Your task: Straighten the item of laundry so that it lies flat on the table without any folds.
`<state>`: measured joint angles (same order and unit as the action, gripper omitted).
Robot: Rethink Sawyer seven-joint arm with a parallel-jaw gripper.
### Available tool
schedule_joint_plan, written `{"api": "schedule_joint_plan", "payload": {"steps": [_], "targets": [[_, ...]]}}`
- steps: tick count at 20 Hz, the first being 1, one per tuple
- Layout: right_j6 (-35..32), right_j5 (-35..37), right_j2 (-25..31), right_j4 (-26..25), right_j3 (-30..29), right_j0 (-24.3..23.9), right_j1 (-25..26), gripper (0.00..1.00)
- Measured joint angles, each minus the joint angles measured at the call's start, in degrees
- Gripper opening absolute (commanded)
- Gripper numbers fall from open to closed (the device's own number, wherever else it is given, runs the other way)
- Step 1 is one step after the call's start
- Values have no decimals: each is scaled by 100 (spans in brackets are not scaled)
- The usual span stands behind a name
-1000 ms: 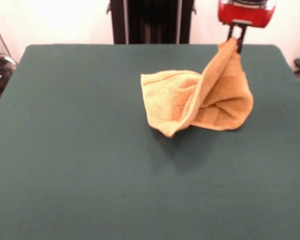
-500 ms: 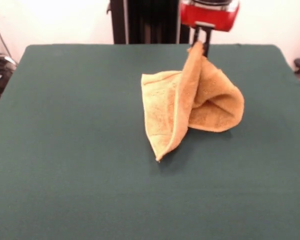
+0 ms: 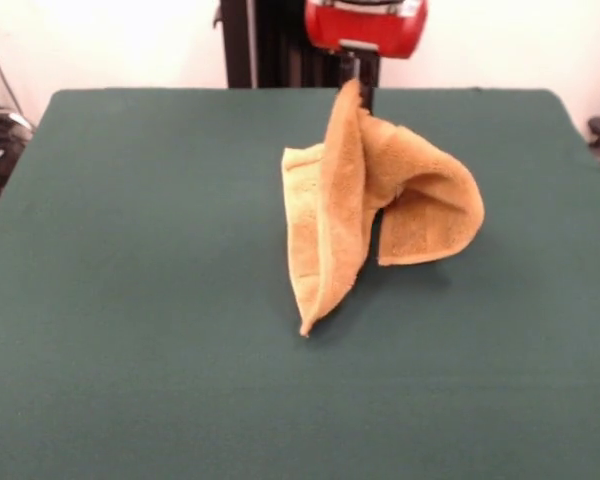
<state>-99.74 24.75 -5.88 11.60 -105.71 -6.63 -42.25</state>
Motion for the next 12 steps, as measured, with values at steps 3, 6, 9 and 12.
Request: {"api": "schedule_joint_plan", "payload": {"steps": [3, 6, 9, 12], "targets": [[0, 32, 60, -145, -4, -137, -84, 0], [0, 160, 120, -329, -50, -324, -283, 0], [0, 286, 196, -423, -122, -462, -442, 0], [0, 424, 262, -511, -218, -654, -624, 0]]}}
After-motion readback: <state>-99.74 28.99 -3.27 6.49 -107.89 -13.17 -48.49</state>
